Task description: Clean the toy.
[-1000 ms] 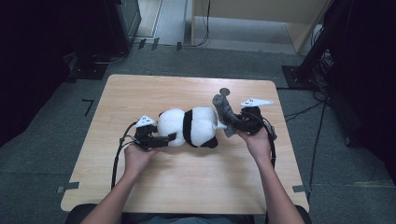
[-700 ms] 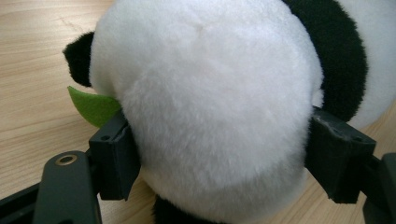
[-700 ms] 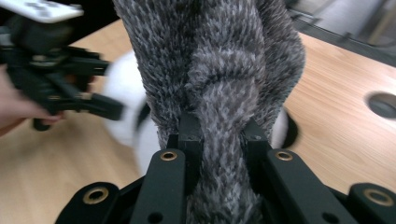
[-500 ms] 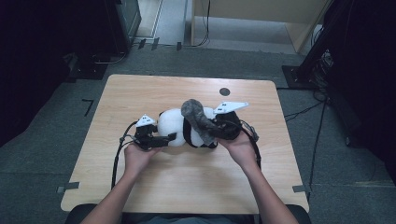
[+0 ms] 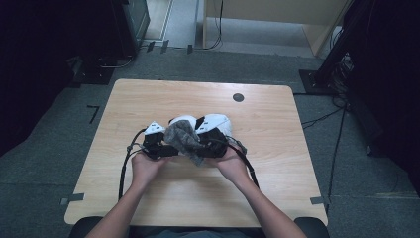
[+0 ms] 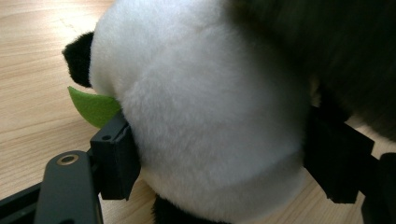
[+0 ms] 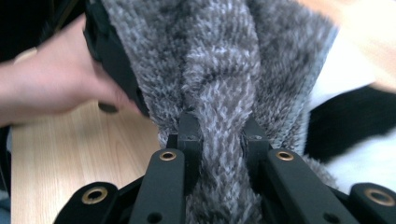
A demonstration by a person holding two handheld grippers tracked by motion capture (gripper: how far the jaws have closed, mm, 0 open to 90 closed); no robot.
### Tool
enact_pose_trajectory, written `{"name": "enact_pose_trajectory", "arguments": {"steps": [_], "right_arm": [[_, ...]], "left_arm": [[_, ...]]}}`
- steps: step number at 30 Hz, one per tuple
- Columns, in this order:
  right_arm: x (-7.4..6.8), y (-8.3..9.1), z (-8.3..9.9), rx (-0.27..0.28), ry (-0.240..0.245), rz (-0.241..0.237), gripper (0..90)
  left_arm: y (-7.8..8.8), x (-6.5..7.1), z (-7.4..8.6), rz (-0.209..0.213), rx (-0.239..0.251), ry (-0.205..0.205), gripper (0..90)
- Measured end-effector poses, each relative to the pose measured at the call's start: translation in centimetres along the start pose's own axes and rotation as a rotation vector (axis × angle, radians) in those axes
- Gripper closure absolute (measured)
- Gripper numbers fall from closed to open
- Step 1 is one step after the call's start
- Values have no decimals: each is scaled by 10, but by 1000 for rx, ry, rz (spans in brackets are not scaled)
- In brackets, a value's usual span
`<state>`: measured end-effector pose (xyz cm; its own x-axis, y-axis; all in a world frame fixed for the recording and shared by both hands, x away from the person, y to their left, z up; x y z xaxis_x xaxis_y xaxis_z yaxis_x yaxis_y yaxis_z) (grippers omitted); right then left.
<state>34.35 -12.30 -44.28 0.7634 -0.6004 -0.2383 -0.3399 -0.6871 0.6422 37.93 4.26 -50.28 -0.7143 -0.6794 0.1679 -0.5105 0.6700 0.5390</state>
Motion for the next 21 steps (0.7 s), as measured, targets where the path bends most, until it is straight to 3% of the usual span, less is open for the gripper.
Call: {"name": "enact_pose_trajectory", "arguments": {"steps": [8, 21], "right_arm": [[11, -8, 21, -31, -23, -8, 764], [22, 19, 43, -98, -14, 13, 764]], "left_arm": [[0, -1, 1, 4, -2, -6, 223], [0, -2, 1, 10, 2, -15, 261]]}}
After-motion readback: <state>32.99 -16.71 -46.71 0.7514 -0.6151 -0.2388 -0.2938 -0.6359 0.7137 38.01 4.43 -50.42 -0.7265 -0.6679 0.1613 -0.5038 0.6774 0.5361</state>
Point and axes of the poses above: each handheld gripper's, and its own axes: y roughly backward along the jaws, z roughly out of its underside, x roughly to its right, the point moved 4 cm from there along -y, roughly forward along the jaws, and after that the axes turned 8 degrees about -y, right-handed, at the moved point
